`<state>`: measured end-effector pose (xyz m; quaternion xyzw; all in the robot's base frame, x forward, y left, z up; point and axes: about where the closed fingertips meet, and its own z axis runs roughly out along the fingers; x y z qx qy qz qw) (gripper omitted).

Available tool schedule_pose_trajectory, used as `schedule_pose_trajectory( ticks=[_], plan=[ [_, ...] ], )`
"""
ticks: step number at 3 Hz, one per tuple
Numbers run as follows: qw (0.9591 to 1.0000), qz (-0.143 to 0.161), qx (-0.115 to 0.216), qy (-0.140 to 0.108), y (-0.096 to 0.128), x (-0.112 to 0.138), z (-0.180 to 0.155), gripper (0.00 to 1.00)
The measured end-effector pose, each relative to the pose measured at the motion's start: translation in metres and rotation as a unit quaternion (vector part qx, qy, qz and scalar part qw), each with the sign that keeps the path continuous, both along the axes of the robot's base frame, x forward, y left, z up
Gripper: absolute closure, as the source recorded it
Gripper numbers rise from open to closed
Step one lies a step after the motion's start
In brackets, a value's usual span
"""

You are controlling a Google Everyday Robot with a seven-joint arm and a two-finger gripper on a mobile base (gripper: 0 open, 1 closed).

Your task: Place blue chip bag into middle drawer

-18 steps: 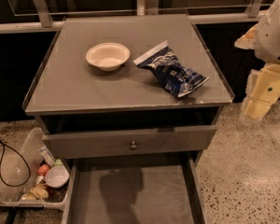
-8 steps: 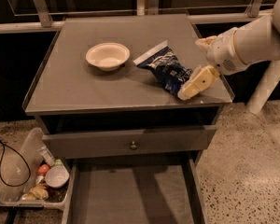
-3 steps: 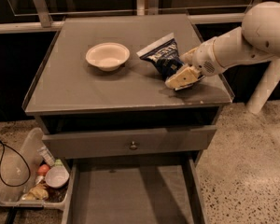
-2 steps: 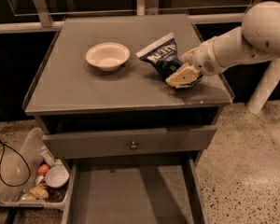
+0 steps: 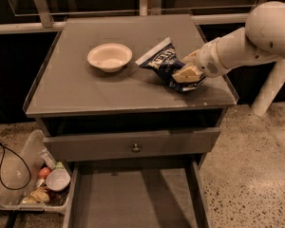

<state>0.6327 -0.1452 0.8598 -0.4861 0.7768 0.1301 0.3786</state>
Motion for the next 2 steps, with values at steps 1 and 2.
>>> schedule_pose_trajectory(
  ticks=[1,2],
  plan=[
    [1.0,0.001,-0.004,-0.002,-0.007,-0.005,0.005,1.0],
    [0.9998,0.012,0.003,-0.018,-0.015,-0.025,0.027,1.0]
  ],
)
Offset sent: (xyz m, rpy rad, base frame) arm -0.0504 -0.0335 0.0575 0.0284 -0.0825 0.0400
